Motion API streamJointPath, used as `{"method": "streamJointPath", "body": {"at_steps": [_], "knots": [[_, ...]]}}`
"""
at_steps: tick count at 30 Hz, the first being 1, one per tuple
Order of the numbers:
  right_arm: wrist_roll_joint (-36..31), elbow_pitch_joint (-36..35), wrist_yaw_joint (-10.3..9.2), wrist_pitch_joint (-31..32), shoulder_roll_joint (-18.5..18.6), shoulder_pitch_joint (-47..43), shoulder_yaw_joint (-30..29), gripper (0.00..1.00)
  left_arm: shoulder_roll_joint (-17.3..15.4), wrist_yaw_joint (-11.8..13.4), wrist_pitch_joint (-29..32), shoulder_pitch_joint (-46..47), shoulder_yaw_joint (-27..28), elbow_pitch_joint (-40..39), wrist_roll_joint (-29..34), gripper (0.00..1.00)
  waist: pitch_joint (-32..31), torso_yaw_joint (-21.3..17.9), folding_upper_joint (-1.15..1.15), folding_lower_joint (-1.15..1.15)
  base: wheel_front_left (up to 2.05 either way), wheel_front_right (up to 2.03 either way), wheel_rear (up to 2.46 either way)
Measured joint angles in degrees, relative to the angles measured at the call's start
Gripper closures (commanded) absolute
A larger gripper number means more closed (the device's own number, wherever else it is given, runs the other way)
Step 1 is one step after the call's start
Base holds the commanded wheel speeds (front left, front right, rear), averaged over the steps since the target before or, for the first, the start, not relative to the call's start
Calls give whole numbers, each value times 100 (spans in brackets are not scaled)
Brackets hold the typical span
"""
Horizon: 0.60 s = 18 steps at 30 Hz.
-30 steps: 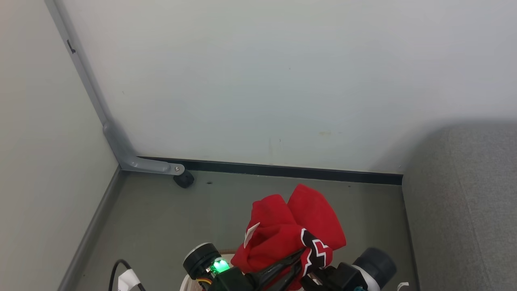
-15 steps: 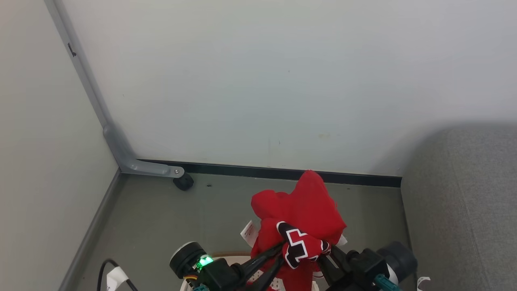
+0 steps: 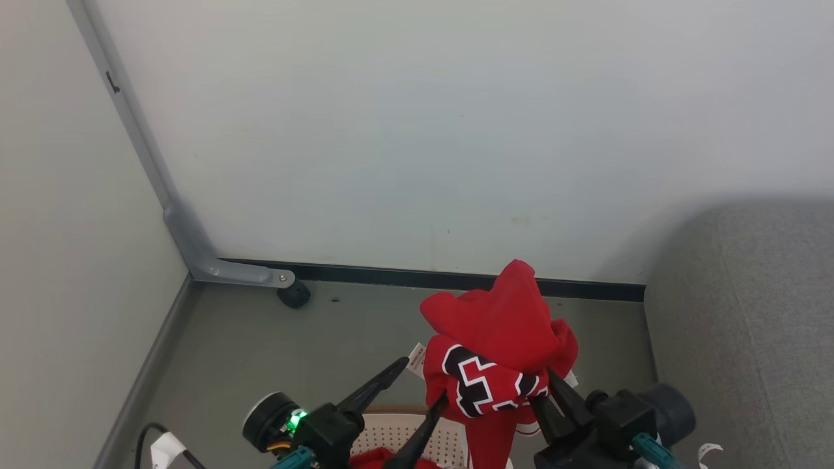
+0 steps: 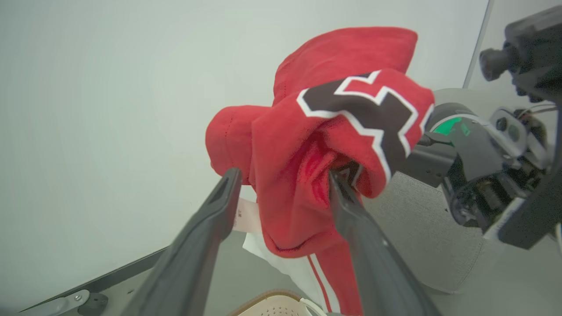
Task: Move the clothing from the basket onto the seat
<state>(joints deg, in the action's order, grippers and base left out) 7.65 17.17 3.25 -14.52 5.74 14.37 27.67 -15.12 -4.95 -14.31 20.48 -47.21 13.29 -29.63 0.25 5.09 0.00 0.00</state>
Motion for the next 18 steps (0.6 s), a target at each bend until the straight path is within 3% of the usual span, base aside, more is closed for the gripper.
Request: {"method": "streamJointPath", "body": {"at_steps": [18], "knots": [[148, -506, -174, -1, 182, -383, -602, 100, -1, 906, 0, -386, 1188, 821, -175, 0, -3, -24, 0, 0, 0, 0, 0]]}}
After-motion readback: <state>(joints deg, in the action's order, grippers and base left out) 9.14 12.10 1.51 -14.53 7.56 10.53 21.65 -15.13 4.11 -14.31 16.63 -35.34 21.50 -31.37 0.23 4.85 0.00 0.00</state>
